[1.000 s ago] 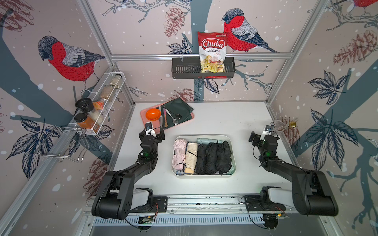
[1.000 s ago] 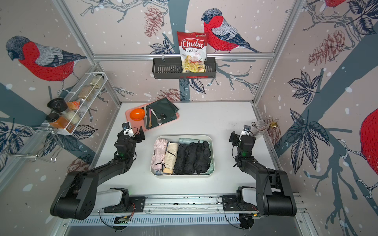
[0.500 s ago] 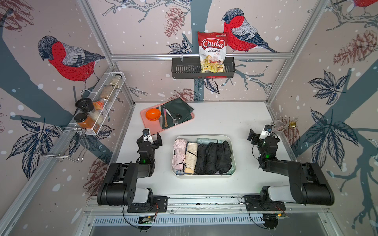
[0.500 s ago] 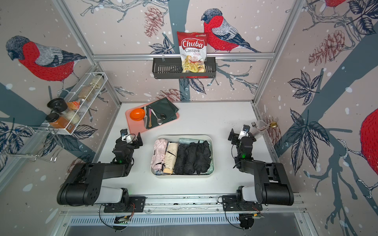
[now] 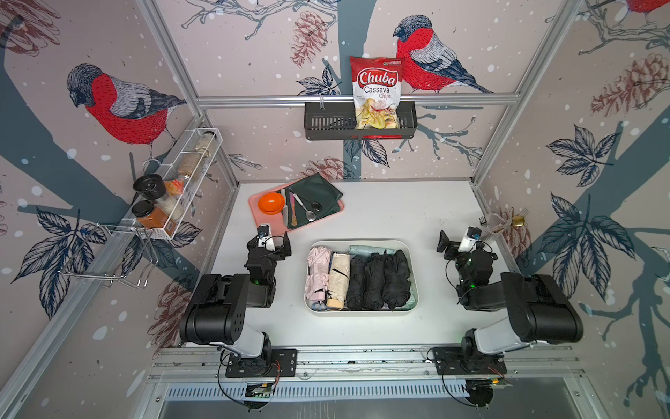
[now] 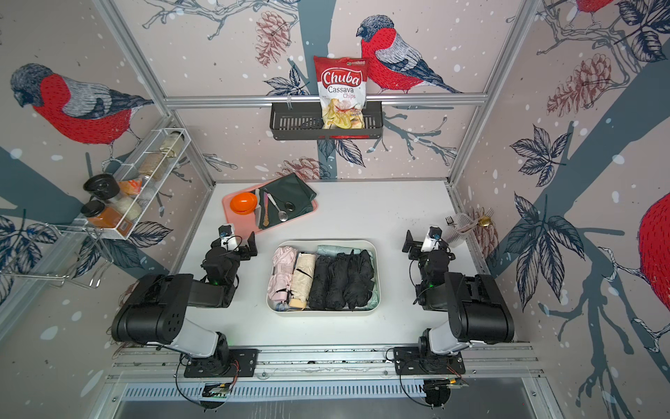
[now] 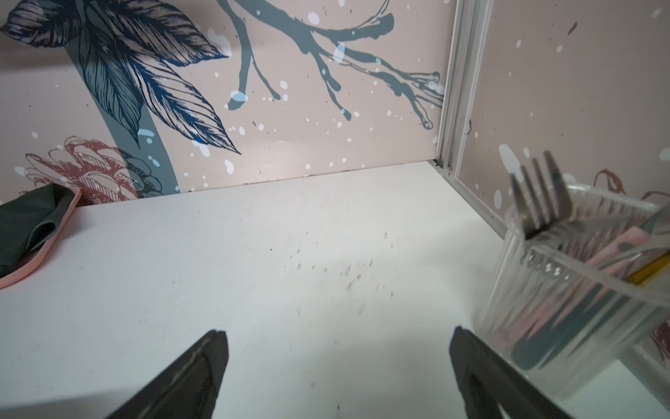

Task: Put the umbrella into the storage box
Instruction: Reset both arms

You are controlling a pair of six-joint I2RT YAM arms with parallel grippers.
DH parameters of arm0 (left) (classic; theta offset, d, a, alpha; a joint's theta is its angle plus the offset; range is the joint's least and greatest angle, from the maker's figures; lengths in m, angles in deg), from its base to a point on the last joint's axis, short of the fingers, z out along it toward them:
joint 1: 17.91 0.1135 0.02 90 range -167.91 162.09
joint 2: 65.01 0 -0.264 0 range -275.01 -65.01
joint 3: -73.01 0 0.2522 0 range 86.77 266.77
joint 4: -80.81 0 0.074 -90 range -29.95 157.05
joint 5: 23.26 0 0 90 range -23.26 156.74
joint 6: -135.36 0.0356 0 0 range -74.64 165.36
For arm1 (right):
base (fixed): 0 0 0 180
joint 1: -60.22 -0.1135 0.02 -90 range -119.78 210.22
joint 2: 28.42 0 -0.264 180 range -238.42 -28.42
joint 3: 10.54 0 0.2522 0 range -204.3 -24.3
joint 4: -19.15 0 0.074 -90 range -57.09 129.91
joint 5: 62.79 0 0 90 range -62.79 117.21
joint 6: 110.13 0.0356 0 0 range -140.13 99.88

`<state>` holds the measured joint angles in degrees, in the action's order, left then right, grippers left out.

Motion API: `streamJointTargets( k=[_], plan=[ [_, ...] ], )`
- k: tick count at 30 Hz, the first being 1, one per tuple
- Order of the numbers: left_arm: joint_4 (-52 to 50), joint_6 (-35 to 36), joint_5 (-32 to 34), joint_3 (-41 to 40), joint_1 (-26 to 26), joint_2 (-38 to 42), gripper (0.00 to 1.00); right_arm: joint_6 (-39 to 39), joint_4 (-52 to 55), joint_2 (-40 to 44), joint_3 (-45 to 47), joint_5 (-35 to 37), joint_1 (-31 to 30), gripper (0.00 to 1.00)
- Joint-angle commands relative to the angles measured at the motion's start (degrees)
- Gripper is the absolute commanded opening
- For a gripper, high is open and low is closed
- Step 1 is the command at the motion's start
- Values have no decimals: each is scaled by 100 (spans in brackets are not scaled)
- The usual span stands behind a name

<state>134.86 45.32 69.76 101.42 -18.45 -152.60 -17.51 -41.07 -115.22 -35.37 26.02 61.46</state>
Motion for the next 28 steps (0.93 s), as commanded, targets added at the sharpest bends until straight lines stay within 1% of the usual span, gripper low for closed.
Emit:
streamJointTargets(
  k=[1,3,6,28],
  plan=[
    [72,3,-48,19,34,33,98,125,-333,-114,35,56,10,100],
    [47,3,-48,29,35,40,98,156,-50,-47,-48,182,8,100],
    [48,3,-48,25,34,40,98,152,-234,-99,-6,250,-27,100],
    [42,3,-56,25,29,40,98,143,-194,-92,-18,286,-37,100]
  ],
)
